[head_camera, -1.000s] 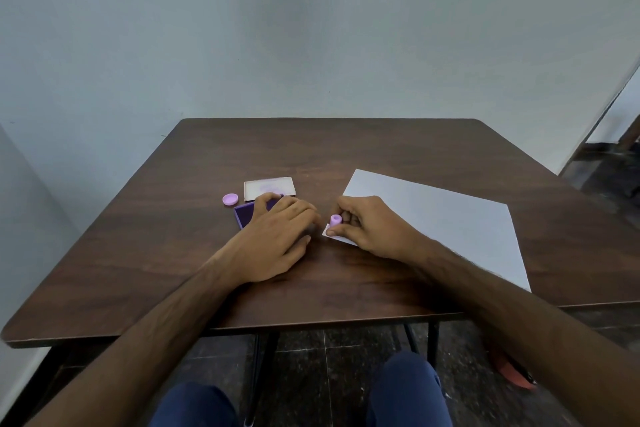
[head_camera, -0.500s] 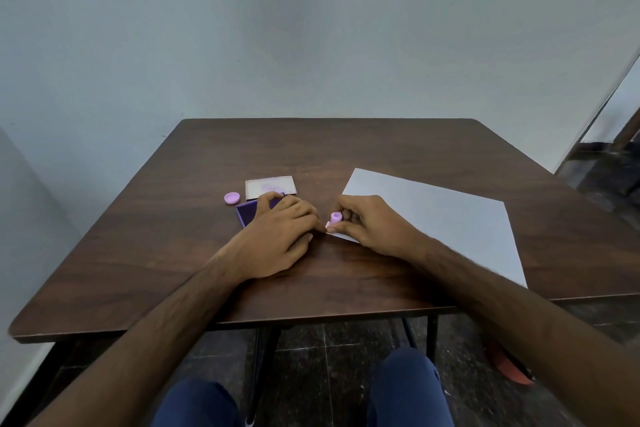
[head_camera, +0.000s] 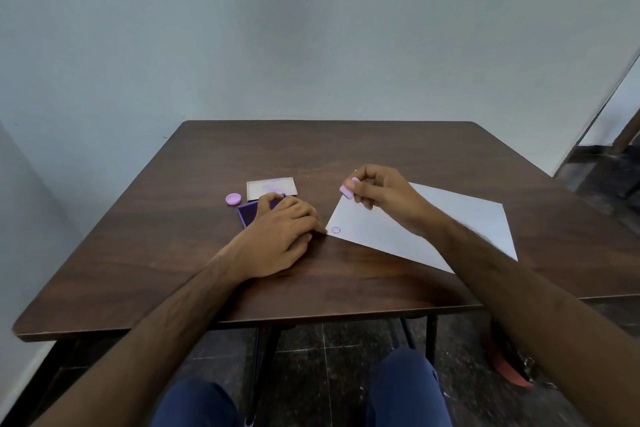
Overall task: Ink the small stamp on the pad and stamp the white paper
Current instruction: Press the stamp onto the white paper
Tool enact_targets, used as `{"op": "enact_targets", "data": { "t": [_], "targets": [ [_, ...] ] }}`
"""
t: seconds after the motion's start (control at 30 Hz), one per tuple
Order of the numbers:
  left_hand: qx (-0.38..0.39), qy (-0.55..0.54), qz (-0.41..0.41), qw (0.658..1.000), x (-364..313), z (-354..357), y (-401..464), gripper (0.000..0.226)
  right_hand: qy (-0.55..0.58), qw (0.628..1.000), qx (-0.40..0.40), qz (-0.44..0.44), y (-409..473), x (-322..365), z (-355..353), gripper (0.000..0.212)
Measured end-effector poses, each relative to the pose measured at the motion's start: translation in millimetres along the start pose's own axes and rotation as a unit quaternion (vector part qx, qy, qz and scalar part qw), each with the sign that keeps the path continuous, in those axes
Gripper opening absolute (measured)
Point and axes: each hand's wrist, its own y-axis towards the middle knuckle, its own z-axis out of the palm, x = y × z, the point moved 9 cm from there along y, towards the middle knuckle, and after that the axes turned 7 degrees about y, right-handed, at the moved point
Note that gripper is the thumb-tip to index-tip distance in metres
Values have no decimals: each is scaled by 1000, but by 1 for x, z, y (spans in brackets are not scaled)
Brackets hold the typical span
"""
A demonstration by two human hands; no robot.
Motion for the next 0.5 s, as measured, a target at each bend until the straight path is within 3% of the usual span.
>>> {"op": "enact_targets", "data": {
  "t": [0.2, 0.5],
  "targets": [
    [6, 4, 1, 1000, 1, 3, 1, 27, 214, 973, -28, 76, -1, -23, -4, 16],
    [2, -1, 1, 1000, 1, 2, 0, 26, 333, 935, -52, 110, -4, -39, -1, 19]
  ]
}}
